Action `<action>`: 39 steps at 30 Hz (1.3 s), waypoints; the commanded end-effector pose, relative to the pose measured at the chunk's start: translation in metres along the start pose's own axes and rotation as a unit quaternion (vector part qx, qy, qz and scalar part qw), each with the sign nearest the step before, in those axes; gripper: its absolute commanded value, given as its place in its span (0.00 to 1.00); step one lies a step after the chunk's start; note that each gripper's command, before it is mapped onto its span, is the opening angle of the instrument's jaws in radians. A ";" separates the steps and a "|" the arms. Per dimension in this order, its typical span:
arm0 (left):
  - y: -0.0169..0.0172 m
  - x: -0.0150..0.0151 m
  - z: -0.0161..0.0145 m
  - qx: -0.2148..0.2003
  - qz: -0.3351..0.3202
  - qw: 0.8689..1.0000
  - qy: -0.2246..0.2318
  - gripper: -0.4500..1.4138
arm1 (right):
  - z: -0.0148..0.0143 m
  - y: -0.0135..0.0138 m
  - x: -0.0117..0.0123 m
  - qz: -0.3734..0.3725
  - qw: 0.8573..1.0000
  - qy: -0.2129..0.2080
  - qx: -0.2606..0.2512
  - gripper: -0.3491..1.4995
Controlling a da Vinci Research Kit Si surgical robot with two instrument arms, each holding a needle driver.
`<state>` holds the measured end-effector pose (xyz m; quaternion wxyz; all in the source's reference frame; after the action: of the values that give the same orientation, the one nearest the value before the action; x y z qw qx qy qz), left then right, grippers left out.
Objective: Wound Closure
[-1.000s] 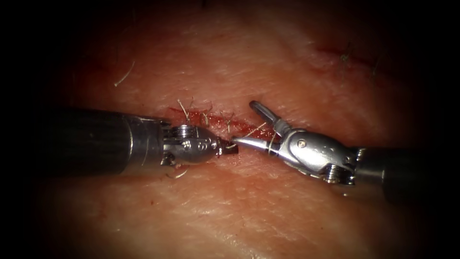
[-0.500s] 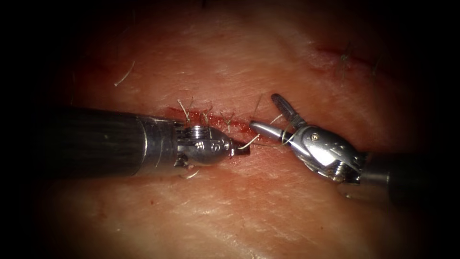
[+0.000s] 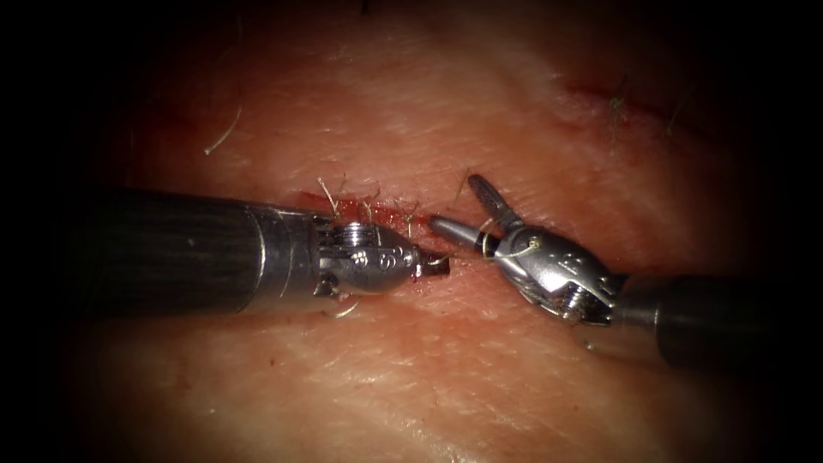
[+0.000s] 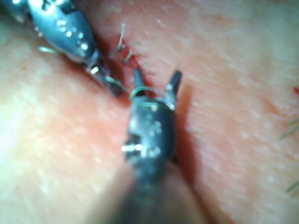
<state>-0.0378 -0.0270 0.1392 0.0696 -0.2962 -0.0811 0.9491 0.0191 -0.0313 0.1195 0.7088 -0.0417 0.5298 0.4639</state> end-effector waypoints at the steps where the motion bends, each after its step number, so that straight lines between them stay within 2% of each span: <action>1: 0.0002 0.0001 0.0009 -0.001 0.000 1.000 0.000 0.00 | 0.0008 -0.0003 -0.0004 0.001 1.000 0.000 0.001 0.68; 6: 0.0002 0.0001 0.0008 -0.001 0.000 1.000 0.000 0.00 | 0.0011 -0.0002 -0.0004 0.004 1.000 0.000 -0.002 0.68; 13: 0.0002 0.0000 0.0006 -0.001 0.000 1.000 0.000 0.00 | 0.0022 0.0003 -0.0004 0.012 1.000 -0.005 0.001 0.61; 18: 0.0000 0.0000 0.0003 -0.004 0.000 1.000 0.002 0.00 | 0.0033 0.0005 -0.0003 0.018 1.000 -0.006 -0.001 0.61; 19: -0.0001 0.0000 0.0002 -0.005 0.000 1.000 0.002 0.00 | 0.0035 0.0005 -0.0004 0.021 1.000 -0.006 0.001 0.57; 21: -0.0004 0.0000 -0.0001 -0.004 0.000 1.000 0.001 0.00 | 0.0037 0.0002 -0.0005 0.029 0.999 -0.008 0.028 0.06; 22: -0.0005 0.0000 -0.0002 -0.004 0.000 1.000 0.001 0.00 | 0.0037 0.0000 -0.0005 0.029 0.999 -0.010 0.034 0.00; 31: -0.0027 -0.0007 -0.0027 0.002 -0.004 1.000 -0.005 0.00 | 0.0021 -0.0013 -0.0014 0.013 0.998 -0.028 0.047 0.00; 39: -0.0070 -0.0024 -0.0053 0.008 -0.011 1.000 -0.015 0.00 | 0.0006 -0.0017 -0.0011 -0.005 0.999 0.003 0.032 0.00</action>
<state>-0.0315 -0.0194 0.1370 0.0821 -0.2794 -0.0760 0.9536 0.0202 -0.0322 0.1193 0.7107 -0.0246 0.5460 0.4429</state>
